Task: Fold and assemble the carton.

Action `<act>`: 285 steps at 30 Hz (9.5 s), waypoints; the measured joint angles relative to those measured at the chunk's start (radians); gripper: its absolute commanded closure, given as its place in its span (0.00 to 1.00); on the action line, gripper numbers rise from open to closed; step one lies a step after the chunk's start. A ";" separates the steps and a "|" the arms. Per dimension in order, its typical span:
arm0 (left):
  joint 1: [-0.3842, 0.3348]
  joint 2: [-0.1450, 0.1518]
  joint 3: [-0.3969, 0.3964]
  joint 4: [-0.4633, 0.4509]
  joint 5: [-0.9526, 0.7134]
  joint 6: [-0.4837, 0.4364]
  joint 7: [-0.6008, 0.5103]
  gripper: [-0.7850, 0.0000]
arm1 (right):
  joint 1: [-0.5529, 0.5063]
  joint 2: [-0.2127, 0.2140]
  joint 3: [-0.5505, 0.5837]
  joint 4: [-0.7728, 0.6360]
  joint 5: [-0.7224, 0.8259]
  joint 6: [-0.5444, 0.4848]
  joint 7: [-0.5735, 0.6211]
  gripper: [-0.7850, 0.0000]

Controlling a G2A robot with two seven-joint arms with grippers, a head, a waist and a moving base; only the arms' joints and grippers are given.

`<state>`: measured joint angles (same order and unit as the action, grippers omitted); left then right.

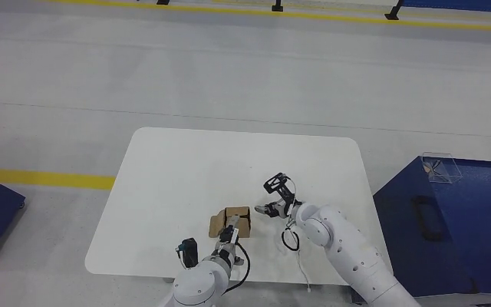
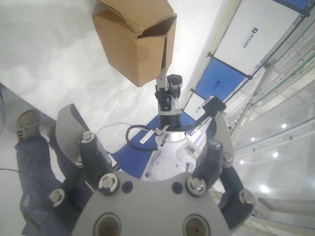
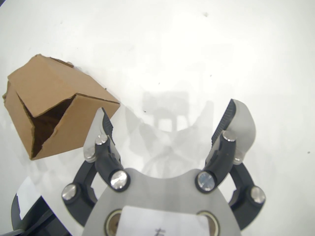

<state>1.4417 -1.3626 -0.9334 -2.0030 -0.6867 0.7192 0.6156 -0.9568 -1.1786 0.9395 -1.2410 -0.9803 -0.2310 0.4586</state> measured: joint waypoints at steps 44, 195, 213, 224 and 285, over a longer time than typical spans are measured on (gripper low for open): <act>0.113 -0.021 -0.085 0.515 -0.133 -1.147 -0.610 0.00 | -0.142 -0.029 -0.059 -0.110 -0.224 0.068 -0.451 0.00; 0.048 -0.273 -0.126 0.613 0.392 -1.317 -0.451 0.00 | -0.201 -0.082 0.216 -0.030 -0.239 0.000 -0.357 0.00; 0.062 -0.200 -0.286 0.252 0.837 -0.592 -0.719 0.00 | -0.243 -0.078 0.328 -0.139 -0.049 0.051 -0.299 0.00; 0.057 -0.195 -0.298 0.223 0.831 -0.489 -0.795 0.00 | -0.245 -0.078 0.329 -0.140 -0.046 0.050 -0.302 0.00; -0.261 -0.129 -0.200 0.494 0.996 -0.155 -1.278 0.50 | -0.245 -0.078 0.274 -0.168 -0.160 0.061 -0.140 0.00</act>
<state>1.1810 -1.4912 -1.1330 -1.5090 0.3096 0.5641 -0.6621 -1.2015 -1.2568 1.2139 -1.4094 -1.1403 -0.1700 0.3185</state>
